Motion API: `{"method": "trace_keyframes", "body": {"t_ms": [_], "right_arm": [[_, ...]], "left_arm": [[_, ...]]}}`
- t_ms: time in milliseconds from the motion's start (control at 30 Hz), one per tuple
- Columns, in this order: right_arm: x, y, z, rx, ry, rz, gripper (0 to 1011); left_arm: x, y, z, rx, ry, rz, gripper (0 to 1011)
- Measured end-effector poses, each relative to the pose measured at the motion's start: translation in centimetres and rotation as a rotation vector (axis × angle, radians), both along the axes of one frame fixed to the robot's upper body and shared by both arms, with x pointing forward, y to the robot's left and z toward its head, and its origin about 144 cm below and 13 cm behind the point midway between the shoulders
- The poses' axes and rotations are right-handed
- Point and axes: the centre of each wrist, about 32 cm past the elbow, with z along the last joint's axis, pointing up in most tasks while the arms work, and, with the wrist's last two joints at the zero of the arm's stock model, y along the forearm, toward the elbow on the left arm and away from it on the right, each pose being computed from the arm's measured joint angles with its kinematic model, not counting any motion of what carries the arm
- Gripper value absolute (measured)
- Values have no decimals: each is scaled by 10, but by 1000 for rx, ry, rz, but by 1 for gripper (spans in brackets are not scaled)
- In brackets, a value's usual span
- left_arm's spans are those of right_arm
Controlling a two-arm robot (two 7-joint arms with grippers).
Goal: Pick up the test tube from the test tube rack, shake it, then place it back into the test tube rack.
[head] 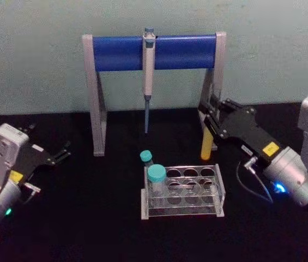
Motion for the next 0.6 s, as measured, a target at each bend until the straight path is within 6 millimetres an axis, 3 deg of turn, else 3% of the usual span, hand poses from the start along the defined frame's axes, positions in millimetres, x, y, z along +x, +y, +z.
{"method": "trace_keyframes", "body": {"t_ms": [300, 600], "right_arm": [[-9, 12, -8, 13, 29, 76, 232], [8, 32, -8, 33, 17, 136, 232]], "left_arm": [[0, 0, 0, 0, 0, 0, 1001], [0, 0, 0, 0, 0, 0, 1001]]}}
